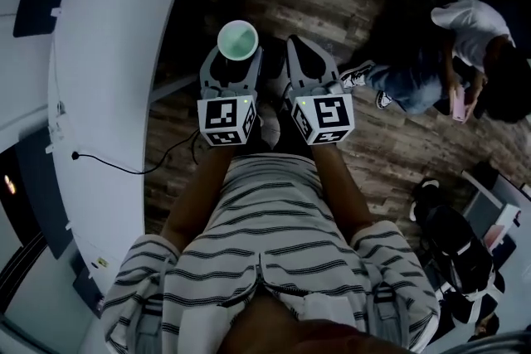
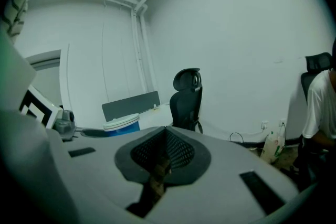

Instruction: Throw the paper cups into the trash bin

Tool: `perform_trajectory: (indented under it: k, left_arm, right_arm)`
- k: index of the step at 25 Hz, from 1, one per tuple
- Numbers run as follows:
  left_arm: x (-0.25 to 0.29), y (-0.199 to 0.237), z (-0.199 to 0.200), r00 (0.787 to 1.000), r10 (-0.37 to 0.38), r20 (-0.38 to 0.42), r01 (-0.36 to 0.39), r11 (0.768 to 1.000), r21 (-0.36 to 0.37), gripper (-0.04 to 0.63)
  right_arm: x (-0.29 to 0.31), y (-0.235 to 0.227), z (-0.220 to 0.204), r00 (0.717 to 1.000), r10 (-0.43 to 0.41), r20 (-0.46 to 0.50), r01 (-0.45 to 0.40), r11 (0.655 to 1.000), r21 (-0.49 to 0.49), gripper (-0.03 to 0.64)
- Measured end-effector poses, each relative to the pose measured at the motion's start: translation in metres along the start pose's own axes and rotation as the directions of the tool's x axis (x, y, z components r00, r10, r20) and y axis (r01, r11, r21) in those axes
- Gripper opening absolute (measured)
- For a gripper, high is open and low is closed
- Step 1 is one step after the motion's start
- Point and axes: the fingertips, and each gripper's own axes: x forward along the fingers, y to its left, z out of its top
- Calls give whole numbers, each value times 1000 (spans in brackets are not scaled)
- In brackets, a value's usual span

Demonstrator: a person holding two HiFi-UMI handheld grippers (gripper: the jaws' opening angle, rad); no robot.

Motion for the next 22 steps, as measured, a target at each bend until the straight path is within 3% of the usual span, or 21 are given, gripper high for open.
perform_trajectory:
  k: [7,22]
  left_arm:
    - [3,0,-44,996,9,-93,-11,1000,-26,281]
    - [21,16,-116,981,48,-188,-53,998,-22,282]
  right_arm:
    - [-2,-6,-39,998,-15,-68,17,999,32,17]
    - [3,-18,-103,989,-38,-145,44,998,41,17]
